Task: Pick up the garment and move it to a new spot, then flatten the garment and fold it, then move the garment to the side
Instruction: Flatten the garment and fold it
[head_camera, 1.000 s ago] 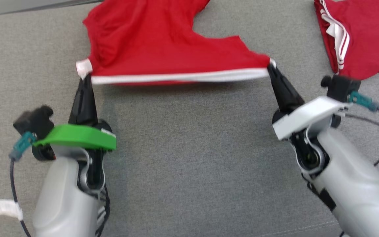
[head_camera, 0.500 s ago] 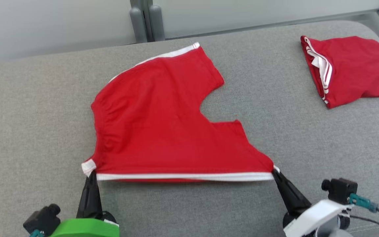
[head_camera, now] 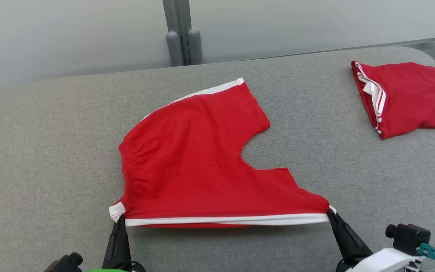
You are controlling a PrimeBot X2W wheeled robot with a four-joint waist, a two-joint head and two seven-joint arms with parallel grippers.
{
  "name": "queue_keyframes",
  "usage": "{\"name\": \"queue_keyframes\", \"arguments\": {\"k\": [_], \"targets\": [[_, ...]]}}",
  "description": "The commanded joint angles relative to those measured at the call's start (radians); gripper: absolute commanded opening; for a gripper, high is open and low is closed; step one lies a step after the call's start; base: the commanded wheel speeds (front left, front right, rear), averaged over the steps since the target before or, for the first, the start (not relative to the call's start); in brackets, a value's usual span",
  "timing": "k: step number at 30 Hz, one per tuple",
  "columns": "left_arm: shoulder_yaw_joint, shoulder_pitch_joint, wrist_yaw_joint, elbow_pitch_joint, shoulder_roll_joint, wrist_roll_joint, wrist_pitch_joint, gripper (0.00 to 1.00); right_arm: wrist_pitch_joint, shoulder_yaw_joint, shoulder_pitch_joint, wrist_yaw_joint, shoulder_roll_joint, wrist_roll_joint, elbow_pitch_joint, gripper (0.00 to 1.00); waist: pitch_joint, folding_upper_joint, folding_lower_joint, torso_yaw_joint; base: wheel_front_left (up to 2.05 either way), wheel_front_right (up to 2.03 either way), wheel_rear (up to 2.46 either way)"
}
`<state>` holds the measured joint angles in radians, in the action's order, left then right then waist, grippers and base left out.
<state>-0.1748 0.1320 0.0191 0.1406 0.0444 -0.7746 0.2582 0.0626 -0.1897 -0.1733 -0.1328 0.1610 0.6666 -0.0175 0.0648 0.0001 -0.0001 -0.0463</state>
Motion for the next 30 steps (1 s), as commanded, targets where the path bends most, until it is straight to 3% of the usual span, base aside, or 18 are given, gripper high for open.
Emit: {"name": "queue_keyframes", "arguments": {"k": [1,8,16,30], "targets": [[-0.002,-0.021,0.01,0.001,0.012,-0.013,0.01,0.0,-0.01,0.025,0.026,0.004,-0.003,-0.012,0.008,0.0,0.001,-0.0001,0.0001,0.004,0.0,0.0,0.0],[-0.031,-0.086,0.01,0.01,0.011,-0.035,0.008,0.0,-0.049,0.058,0.142,0.004,-0.001,-0.036,-0.02,0.0,0.012,-0.0001,0.0001,0.025,0.0,0.0,0.0],[-0.063,-0.224,0.017,0.039,0.01,-0.072,0.007,0.0,-0.094,0.033,0.383,0.003,0.028,-0.045,-0.134,0.0,0.08,-0.0001,0.0001,0.067,0.0,0.0,0.0],[-0.126,-0.542,0.018,0.216,0.01,-0.105,0.007,0.0,-0.095,-0.045,0.912,0.003,0.049,-0.047,-0.545,0.0,0.236,-0.0001,0.0001,0.14,0.0,0.0,0.0]]}}
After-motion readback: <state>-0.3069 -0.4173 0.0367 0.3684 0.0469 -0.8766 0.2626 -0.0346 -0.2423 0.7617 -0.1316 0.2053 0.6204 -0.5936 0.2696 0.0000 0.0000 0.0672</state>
